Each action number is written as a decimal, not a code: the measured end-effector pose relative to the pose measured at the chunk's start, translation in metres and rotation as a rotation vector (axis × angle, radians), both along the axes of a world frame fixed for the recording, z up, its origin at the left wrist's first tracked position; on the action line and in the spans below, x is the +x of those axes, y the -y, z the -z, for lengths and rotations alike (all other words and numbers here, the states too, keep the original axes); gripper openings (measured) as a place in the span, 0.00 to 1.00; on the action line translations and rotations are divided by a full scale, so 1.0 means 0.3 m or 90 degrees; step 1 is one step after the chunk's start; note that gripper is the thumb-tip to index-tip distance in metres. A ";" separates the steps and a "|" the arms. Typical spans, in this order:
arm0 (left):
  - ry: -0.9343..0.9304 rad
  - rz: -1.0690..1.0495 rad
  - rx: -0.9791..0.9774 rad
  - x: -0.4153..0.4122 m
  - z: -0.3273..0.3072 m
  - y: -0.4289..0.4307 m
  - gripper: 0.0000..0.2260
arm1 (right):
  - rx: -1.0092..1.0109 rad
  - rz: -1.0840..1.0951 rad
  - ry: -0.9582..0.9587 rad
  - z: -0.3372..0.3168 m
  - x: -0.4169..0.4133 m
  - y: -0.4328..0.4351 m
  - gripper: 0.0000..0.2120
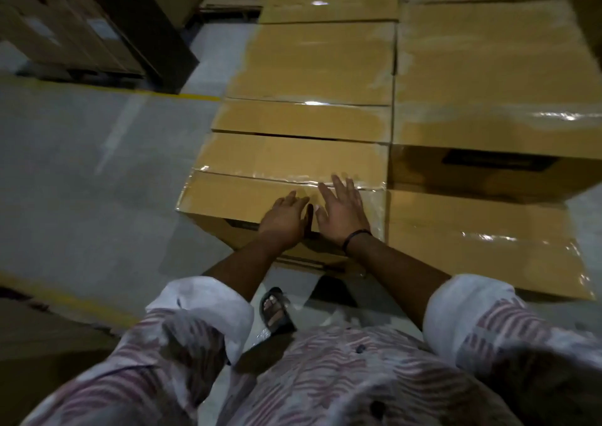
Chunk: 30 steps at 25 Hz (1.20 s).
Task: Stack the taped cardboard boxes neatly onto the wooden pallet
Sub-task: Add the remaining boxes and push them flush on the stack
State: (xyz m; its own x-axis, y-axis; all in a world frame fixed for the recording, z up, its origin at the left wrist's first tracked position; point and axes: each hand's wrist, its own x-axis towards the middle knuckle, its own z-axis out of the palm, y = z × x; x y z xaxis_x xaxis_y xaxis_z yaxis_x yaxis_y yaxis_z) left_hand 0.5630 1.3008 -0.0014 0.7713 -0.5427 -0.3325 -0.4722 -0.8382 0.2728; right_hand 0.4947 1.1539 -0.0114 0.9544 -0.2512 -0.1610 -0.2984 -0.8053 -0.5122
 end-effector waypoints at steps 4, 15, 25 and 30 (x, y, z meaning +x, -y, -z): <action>0.058 -0.086 0.014 0.200 -0.019 -0.239 0.25 | -0.051 -0.103 -0.007 -0.048 0.201 -0.206 0.28; -0.053 -0.291 -0.030 0.533 0.075 -0.739 0.24 | -0.171 -0.266 -0.158 -0.010 0.579 -0.699 0.37; -0.031 -0.305 -0.078 0.606 0.107 -0.736 0.18 | -0.212 -0.306 -0.236 0.038 0.621 -0.700 0.36; 0.001 -0.261 -0.086 0.616 0.111 -0.725 0.17 | -0.222 -0.288 -0.202 0.064 0.605 -0.697 0.36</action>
State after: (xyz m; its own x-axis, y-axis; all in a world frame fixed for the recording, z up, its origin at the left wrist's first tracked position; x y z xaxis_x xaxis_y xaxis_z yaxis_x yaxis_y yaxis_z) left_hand 0.7479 1.5182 -0.0347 0.9327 -0.2302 -0.2776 -0.1086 -0.9134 0.3923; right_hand 0.6763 1.3630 -0.0305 0.8977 0.0750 -0.4342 0.0146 -0.9899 -0.1407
